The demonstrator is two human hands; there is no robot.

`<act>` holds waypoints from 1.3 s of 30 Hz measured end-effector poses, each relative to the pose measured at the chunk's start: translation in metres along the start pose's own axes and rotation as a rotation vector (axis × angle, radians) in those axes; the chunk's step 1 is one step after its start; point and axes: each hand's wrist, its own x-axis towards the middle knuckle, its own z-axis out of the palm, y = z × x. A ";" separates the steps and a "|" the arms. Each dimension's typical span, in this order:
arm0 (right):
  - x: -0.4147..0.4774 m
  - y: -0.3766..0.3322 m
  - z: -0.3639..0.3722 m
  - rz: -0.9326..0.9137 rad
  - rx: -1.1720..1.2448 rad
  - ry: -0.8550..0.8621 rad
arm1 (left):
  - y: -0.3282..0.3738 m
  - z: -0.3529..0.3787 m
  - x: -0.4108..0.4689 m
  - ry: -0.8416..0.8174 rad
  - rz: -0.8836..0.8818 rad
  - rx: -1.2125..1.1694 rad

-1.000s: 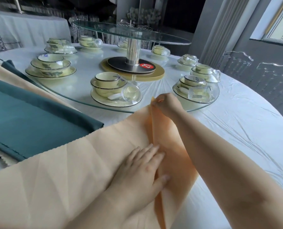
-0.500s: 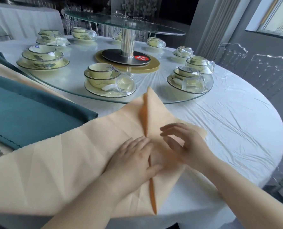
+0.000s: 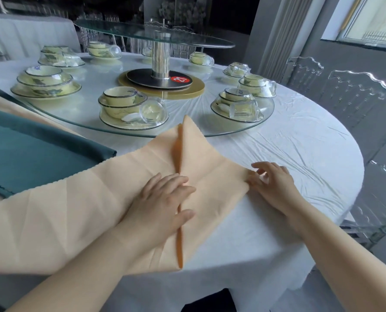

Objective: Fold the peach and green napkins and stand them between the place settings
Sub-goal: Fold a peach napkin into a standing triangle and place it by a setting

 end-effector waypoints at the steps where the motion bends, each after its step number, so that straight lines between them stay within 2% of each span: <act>1: 0.002 -0.001 0.001 0.035 -0.006 -0.011 | 0.000 0.000 -0.003 0.063 0.022 -0.042; 4: 0.006 -0.005 0.003 0.086 -0.050 -0.055 | 0.006 -0.008 -0.012 0.134 0.096 -0.174; 7: 0.007 -0.007 0.001 0.098 -0.015 -0.040 | 0.016 -0.010 -0.028 0.046 0.199 -0.037; 10: 0.007 -0.006 0.003 0.051 -0.043 -0.015 | 0.023 0.005 -0.044 -0.074 0.166 0.033; 17: 0.018 -0.002 0.000 0.008 -0.117 0.003 | 0.039 0.005 -0.030 -0.205 0.093 0.105; 22: 0.024 -0.004 -0.001 0.014 -0.196 0.085 | 0.042 0.010 -0.018 -0.078 0.126 0.098; 23: 0.019 -0.010 -0.001 -0.034 -0.150 0.140 | 0.044 0.005 -0.019 -0.064 0.104 0.081; 25: -0.001 -0.030 -0.001 -0.219 0.121 0.234 | 0.039 0.001 -0.029 -0.009 0.101 -0.013; 26: -0.016 -0.043 -0.002 -0.316 0.261 0.198 | 0.033 0.002 -0.035 0.022 0.130 -0.033; 28: -0.051 -0.062 0.002 -0.498 0.418 0.007 | 0.017 -0.004 -0.053 0.045 0.151 -0.038; 30: -0.078 -0.070 0.009 -0.591 0.437 -0.176 | -0.007 -0.016 -0.075 0.066 0.152 0.012; 31: -0.087 -0.071 0.013 -0.632 0.419 -0.205 | -0.021 -0.021 -0.086 0.048 0.132 0.044; 36: -0.103 -0.063 0.023 -0.751 0.308 -0.165 | -0.081 -0.043 -0.144 -0.114 -0.080 0.097; 39: -0.108 -0.064 0.022 -0.736 0.345 -0.170 | -0.099 -0.051 -0.166 -0.114 -0.126 0.063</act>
